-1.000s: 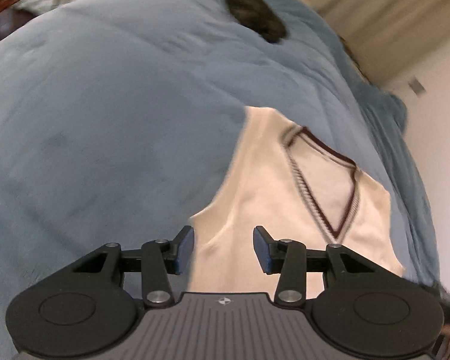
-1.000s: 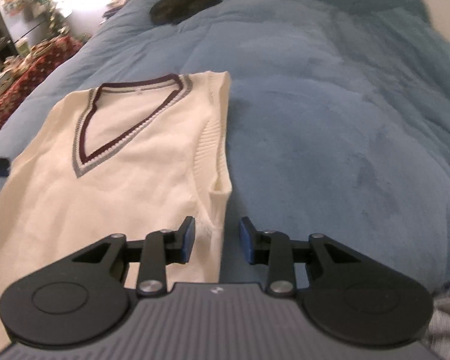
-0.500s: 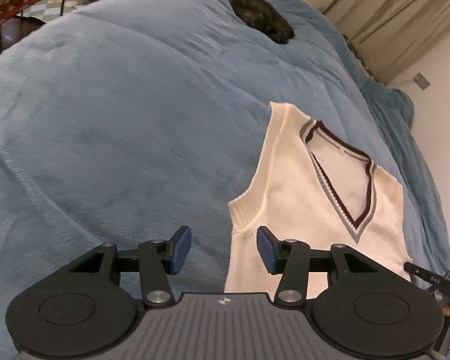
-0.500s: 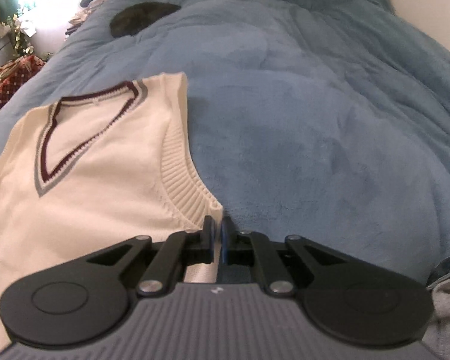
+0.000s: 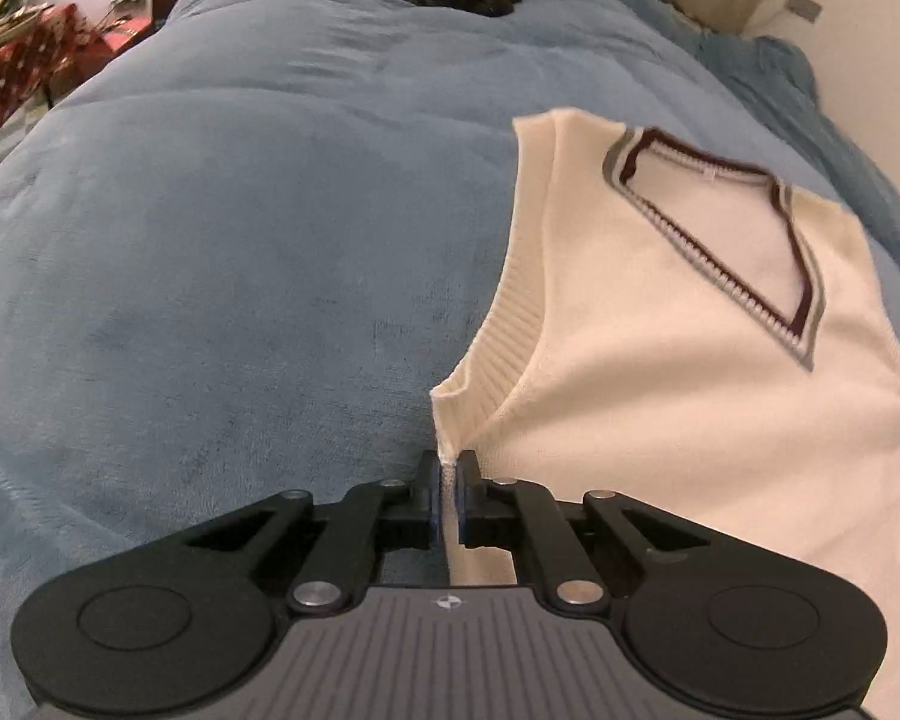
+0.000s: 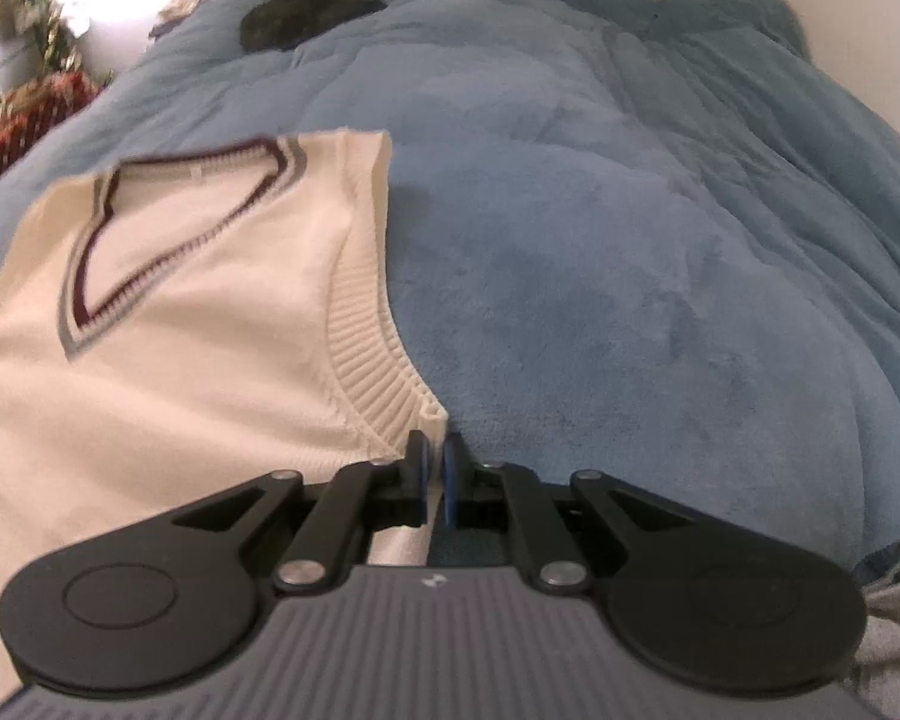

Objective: Fold clothes
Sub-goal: 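Grasp the vest hem with both grippers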

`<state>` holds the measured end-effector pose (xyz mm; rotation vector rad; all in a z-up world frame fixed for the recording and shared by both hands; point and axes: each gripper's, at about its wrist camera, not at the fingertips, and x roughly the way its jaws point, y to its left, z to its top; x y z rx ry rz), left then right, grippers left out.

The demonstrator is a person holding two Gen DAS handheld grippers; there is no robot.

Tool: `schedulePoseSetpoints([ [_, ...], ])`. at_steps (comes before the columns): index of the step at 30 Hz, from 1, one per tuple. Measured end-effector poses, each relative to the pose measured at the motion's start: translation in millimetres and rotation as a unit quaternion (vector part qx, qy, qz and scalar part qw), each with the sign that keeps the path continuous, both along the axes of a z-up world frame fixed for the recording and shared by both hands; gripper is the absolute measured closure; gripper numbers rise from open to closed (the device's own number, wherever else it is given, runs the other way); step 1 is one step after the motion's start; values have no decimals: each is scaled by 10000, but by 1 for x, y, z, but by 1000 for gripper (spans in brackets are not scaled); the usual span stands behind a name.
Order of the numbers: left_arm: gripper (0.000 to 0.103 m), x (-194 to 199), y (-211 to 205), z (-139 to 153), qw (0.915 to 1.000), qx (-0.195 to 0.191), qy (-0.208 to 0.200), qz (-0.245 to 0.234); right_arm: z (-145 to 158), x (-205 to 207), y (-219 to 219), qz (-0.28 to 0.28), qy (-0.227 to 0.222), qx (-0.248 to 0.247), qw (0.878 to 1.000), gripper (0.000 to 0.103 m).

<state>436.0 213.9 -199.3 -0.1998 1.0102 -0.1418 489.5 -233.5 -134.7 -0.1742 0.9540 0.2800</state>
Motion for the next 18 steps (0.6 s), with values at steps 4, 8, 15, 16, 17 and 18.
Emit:
schedulePoseSetpoints([
  [4, 90, -2, 13, -1, 9994, -330, 82, 106, -1, 3, -11, -96, 65, 339, 9994, 98],
  [8, 71, -14, 32, 11, 9984, -532, 110, 180, 12, -4, -25, -91, 64, 524, 9986, 91],
  [15, 100, -40, 44, 44, 9977, -349, -273, 516, 30, -32, -41, -190, -195, 507, 9983, 91],
  [16, 100, -42, 36, 52, 9972, -391, -436, 461, 33, -38, -37, -106, -255, 562, 9980, 92],
  [17, 100, -43, 27, 58, 9967, -438, -559, 385, 35, -42, -30, 36, -307, 625, 9976, 92],
  [18, 100, -44, 17, 63, 9960, -485, -681, 308, 37, -47, -23, 178, -359, 689, 9968, 92],
])
